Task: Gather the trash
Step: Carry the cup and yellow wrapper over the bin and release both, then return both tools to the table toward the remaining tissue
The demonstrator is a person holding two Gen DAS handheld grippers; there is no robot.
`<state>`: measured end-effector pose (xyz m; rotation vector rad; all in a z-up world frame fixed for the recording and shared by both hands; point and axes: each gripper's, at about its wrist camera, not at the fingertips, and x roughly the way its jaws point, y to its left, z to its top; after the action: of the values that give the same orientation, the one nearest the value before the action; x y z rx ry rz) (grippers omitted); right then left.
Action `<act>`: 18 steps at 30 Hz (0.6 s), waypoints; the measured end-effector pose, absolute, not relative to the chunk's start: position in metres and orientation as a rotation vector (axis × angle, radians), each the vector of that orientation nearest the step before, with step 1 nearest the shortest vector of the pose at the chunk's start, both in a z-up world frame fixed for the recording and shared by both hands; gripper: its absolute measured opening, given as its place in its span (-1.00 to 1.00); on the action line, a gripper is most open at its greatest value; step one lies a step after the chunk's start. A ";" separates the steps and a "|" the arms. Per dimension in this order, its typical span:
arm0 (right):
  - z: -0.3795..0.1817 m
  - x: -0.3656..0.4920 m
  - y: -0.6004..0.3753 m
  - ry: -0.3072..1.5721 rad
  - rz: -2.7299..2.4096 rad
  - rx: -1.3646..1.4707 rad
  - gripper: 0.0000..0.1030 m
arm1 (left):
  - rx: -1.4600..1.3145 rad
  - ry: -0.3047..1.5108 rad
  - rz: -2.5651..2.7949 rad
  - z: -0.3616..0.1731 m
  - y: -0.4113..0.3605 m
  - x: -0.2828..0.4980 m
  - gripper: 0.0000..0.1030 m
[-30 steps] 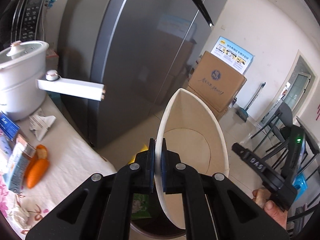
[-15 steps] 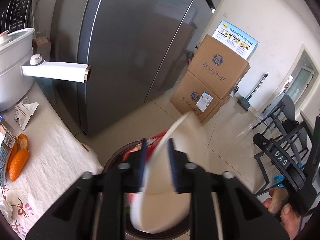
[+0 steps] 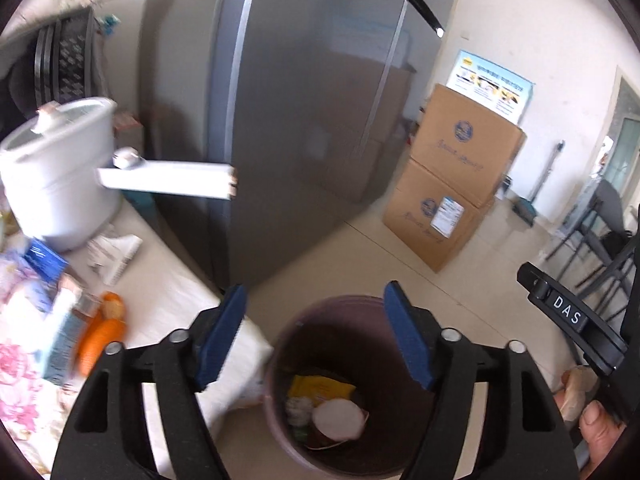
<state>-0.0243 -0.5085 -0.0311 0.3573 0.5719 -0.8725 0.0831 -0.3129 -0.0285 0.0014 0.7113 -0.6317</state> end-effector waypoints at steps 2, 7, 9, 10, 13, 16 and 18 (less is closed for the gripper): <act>-0.030 -0.021 -0.498 0.573 -0.853 0.342 0.86 | 0.004 0.668 -0.587 -0.021 -0.300 0.079 0.53; -0.023 -0.017 -0.459 0.565 -0.780 0.288 0.86 | -0.006 0.510 -0.397 0.002 -0.256 0.062 0.78; -0.019 -0.020 -0.440 0.552 -0.748 0.267 0.86 | -0.009 0.466 -0.338 0.011 -0.239 0.053 0.82; -0.016 -0.022 -0.431 0.544 -0.736 0.260 0.86 | -0.004 0.450 -0.308 0.014 -0.231 0.048 0.83; -0.006 -0.027 -0.399 0.500 -0.707 0.231 0.86 | -0.010 0.430 -0.248 0.021 -0.209 0.039 0.85; 0.001 -0.025 -0.368 0.474 -0.666 0.183 0.86 | -0.029 0.431 -0.210 0.025 -0.185 0.033 0.86; 0.002 -0.021 -0.354 0.478 -0.641 0.162 0.86 | -0.038 0.445 -0.189 0.026 -0.171 0.030 0.86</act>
<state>-0.0215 -0.3535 0.0023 0.1623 0.4777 -0.6407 0.0299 -0.1709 0.0257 -0.0380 0.4452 -0.1895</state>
